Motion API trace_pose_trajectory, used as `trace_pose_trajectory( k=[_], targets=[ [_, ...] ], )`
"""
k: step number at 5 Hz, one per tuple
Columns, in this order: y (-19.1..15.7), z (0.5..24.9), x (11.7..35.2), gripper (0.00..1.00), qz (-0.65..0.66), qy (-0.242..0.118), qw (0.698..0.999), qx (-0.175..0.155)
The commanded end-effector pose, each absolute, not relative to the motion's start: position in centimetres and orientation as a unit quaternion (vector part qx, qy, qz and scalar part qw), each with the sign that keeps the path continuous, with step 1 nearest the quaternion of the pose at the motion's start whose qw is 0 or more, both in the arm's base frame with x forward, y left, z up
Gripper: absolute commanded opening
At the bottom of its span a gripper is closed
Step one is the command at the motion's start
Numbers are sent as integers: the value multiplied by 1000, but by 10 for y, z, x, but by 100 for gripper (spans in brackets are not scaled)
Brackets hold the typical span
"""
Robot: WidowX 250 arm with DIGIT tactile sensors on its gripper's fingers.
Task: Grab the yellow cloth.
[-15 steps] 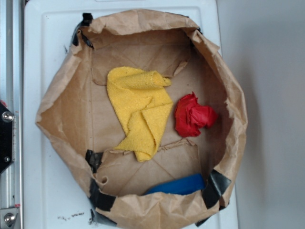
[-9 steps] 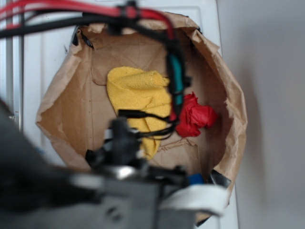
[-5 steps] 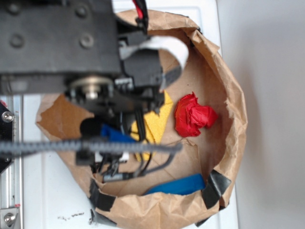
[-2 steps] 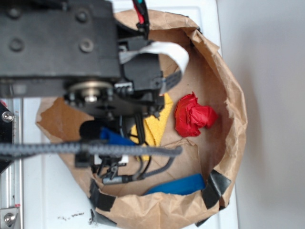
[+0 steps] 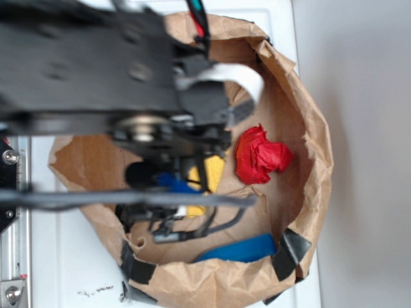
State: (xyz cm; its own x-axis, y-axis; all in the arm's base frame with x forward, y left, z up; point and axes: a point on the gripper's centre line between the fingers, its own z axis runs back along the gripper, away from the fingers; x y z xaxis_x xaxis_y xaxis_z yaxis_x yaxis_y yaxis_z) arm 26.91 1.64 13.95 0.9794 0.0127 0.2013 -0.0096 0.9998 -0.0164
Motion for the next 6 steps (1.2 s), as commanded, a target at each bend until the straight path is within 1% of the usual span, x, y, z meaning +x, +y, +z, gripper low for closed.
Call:
trace_pose_trajectory(
  k=[1, 2, 3, 4, 5, 6],
  targets=[
    [14, 113, 288, 100, 4, -139, 990, -3],
    [14, 98, 289, 100, 2, -152, 988, 9],
    [21, 88, 295, 100, 7, -158, 987, 9],
    [28, 81, 299, 100, 11, -153, 988, 12],
    [33, 78, 302, 100, 19, -155, 988, 13],
    [34, 62, 309, 100, 31, -165, 986, 20]
  ],
)
